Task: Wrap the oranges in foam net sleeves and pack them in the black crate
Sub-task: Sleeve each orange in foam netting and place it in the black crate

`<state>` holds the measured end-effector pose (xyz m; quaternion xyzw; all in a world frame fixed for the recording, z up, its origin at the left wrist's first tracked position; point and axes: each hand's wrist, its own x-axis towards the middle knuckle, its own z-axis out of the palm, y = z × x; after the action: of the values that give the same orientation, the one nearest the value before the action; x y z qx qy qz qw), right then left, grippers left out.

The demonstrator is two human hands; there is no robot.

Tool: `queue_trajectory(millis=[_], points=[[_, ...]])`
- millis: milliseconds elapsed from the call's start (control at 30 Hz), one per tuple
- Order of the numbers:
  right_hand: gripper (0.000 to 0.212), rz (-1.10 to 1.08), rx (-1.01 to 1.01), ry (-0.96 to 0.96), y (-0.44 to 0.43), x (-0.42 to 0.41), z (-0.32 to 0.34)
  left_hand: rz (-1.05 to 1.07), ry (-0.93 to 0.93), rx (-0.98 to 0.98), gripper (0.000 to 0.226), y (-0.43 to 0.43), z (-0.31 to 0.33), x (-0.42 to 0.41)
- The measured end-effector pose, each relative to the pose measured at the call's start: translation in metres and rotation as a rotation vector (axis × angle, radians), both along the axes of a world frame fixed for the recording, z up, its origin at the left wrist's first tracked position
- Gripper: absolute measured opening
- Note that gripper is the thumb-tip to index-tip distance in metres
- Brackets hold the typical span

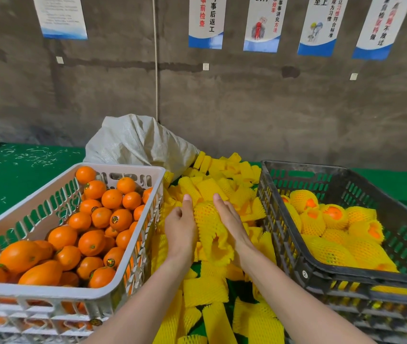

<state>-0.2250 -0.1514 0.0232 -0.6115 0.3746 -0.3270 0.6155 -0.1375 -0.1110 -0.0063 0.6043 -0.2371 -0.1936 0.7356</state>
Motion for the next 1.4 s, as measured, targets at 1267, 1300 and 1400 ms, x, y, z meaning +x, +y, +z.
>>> queue_trajectory(millis=[1267,1300,1400], points=[[0.036,0.009,-0.280,-0.229,-0.013,-0.020,-0.002,-0.876,0.743,0.150,0.066,0.002,0.017,0.013],[0.038,0.007,-0.308,-0.234,-0.014,-0.020,-0.002,-0.874,0.717,0.133,0.063,0.001,0.016,0.012],[0.041,-0.058,-0.509,-0.123,-0.016,-0.020,-0.004,-0.900,0.647,0.131,0.058,0.001,0.012,0.009]])
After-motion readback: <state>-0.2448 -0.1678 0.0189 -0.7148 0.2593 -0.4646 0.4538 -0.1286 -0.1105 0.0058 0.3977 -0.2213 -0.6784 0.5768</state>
